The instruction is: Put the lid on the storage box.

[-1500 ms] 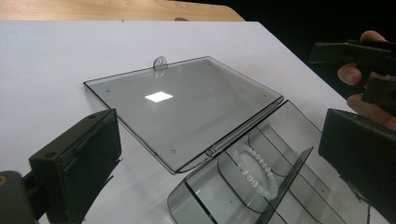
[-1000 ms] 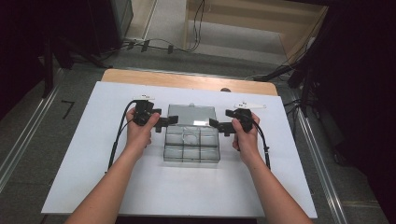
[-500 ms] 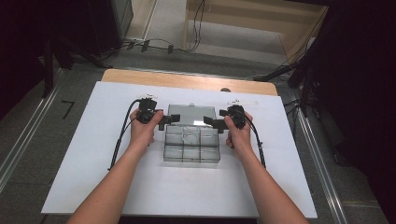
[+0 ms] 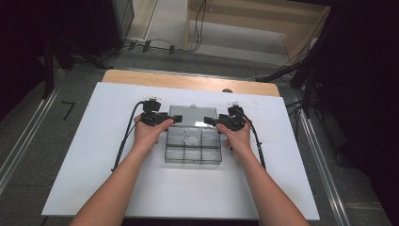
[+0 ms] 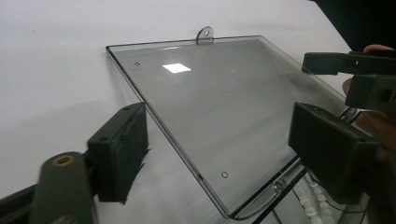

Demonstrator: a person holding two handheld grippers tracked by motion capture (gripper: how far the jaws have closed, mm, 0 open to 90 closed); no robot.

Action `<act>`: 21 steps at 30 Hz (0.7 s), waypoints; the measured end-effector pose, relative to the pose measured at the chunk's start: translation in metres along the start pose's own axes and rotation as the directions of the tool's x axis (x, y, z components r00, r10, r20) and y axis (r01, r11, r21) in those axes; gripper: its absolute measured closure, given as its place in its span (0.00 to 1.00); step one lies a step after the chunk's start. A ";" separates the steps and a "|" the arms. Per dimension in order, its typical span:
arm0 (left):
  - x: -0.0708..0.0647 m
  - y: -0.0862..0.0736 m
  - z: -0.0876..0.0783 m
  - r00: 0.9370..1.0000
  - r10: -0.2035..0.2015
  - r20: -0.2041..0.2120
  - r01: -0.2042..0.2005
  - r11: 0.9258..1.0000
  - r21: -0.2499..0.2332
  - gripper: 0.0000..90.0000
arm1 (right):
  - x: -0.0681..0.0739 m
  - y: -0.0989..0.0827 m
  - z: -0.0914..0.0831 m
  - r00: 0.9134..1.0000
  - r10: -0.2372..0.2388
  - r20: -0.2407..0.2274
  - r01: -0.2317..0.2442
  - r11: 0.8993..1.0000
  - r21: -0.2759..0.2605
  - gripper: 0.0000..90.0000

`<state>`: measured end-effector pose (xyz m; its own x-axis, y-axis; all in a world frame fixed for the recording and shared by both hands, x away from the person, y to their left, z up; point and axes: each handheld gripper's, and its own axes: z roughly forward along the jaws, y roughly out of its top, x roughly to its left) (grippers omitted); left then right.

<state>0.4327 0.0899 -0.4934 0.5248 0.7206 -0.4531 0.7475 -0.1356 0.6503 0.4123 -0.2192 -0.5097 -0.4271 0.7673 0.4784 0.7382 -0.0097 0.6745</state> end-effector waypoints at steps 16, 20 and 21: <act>0.005 -0.005 0.008 0.999 -0.054 0.003 0.054 0.998 0.028 0.36 | 0.000 -0.005 0.009 0.999 0.038 0.030 -0.039 0.998 0.052 0.20; 0.005 -0.005 0.009 0.997 -0.071 0.014 0.071 0.997 0.018 0.40 | 0.000 -0.005 0.009 0.998 0.053 0.029 -0.054 0.998 0.044 0.24; 0.005 -0.005 0.008 0.997 -0.077 0.022 0.077 0.997 0.017 0.42 | 0.000 -0.005 0.009 0.998 0.058 0.020 -0.059 0.997 0.043 0.25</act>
<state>0.4354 0.0887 -0.5042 0.4741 0.7140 -0.5153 0.7927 -0.0914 0.6027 0.4132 -0.2137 -0.5187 -0.3731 0.7779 0.5055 0.7838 -0.0272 0.6204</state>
